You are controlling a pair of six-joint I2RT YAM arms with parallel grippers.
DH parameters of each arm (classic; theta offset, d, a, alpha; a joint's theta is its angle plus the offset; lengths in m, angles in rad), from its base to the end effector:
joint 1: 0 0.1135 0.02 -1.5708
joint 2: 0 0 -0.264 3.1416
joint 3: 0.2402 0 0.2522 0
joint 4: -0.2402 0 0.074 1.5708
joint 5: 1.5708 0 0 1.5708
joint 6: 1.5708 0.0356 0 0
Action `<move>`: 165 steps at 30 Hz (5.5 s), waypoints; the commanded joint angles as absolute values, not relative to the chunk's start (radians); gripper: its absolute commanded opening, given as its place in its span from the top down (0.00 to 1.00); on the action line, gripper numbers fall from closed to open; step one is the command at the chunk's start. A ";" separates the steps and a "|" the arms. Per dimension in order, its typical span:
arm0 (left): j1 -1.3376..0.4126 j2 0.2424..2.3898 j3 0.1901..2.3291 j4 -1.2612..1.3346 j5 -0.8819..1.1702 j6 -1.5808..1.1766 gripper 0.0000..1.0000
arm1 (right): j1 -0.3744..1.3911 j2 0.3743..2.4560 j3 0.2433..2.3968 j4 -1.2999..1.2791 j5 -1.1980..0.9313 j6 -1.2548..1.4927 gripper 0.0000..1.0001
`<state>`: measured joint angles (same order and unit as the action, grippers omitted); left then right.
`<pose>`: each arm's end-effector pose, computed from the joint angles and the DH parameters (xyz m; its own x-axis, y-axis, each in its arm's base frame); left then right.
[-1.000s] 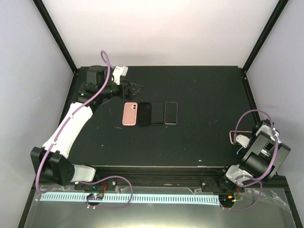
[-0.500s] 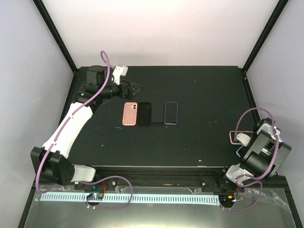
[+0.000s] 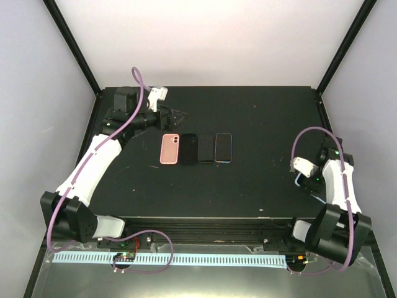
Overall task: Take the phone out of the phone case
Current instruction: Pick up the phone at the center of the board.
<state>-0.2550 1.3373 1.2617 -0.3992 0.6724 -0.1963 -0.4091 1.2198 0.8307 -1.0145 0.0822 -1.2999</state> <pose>0.2831 -0.0967 0.3651 -0.5769 -0.0073 -0.8168 0.6330 0.6279 -0.4527 0.1794 -0.0810 0.2160 -0.6362 -0.7708 0.0335 -0.7622 0.6212 -0.1820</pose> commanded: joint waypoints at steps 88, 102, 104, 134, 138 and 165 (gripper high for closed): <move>-0.624 1.584 1.096 0.000 1.073 -0.558 0.98 | 0.895 1.165 1.236 -0.889 0.387 -0.833 0.01; -0.454 1.512 1.118 0.084 1.102 -0.635 0.99 | 0.635 1.187 1.577 -0.851 0.067 -0.620 0.00; -0.424 1.493 1.121 0.126 1.098 -0.673 0.98 | 0.538 1.233 1.666 -0.890 -0.061 -0.545 0.00; -0.291 1.230 1.033 0.765 0.922 -1.124 0.98 | 0.270 1.373 1.324 0.438 -0.925 1.043 0.12; -0.318 1.227 1.018 0.760 0.911 -1.112 0.98 | 0.291 1.371 1.314 0.450 -0.933 1.036 0.16; -0.386 1.256 1.020 0.688 0.930 -1.015 0.99 | 0.318 1.411 1.289 0.526 -0.935 1.121 0.83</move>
